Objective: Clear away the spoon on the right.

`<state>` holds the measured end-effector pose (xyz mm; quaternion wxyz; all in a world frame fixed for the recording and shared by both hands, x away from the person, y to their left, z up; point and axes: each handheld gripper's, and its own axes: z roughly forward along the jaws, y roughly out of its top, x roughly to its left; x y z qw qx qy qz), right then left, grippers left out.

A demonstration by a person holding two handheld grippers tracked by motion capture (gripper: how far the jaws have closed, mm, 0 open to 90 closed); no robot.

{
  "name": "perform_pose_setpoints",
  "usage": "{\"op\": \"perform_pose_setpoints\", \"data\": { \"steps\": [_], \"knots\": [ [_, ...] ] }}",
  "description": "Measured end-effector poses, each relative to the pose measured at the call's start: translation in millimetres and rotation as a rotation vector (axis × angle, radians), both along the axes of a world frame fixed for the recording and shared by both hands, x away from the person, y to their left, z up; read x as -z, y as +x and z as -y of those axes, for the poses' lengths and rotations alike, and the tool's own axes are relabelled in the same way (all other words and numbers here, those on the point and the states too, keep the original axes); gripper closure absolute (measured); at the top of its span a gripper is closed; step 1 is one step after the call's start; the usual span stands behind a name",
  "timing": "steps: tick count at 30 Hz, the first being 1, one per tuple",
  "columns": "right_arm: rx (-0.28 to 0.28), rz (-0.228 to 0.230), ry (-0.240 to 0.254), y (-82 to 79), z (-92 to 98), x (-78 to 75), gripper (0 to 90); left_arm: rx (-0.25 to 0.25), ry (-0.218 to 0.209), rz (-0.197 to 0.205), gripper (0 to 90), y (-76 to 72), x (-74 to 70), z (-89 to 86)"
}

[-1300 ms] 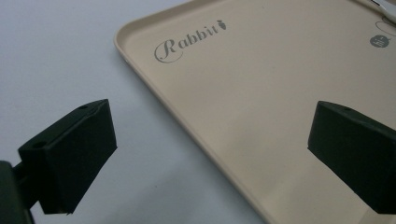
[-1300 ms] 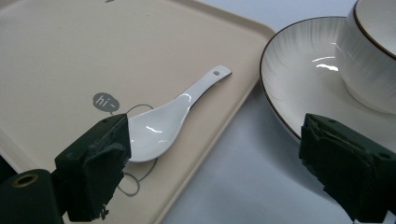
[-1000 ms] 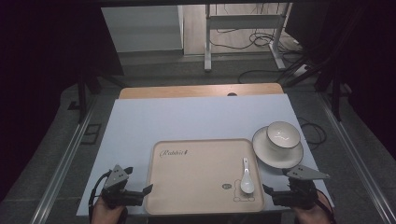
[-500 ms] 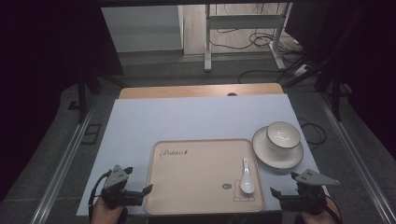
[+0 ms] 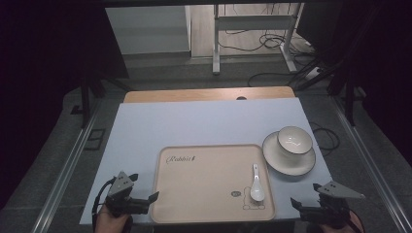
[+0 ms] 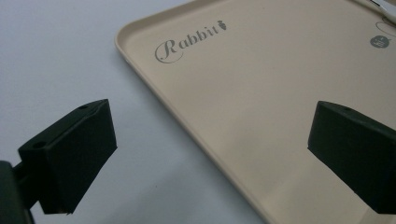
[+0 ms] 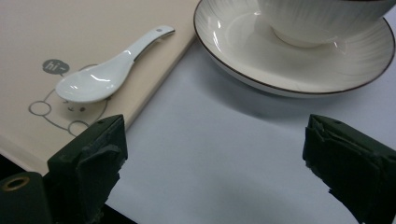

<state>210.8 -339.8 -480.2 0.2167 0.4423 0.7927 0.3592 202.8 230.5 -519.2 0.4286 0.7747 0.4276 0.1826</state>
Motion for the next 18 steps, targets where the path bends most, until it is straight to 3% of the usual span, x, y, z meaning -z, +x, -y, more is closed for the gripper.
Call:
{"op": "perform_pose_setpoints", "data": {
  "steps": [18],
  "knots": [
    [0.052, -0.054, -0.034, 1.1, 12.1, 10.7, 6.3, 0.002, 0.005, -0.001, 0.9, 0.3, 0.0, 0.8]
  ]
}}
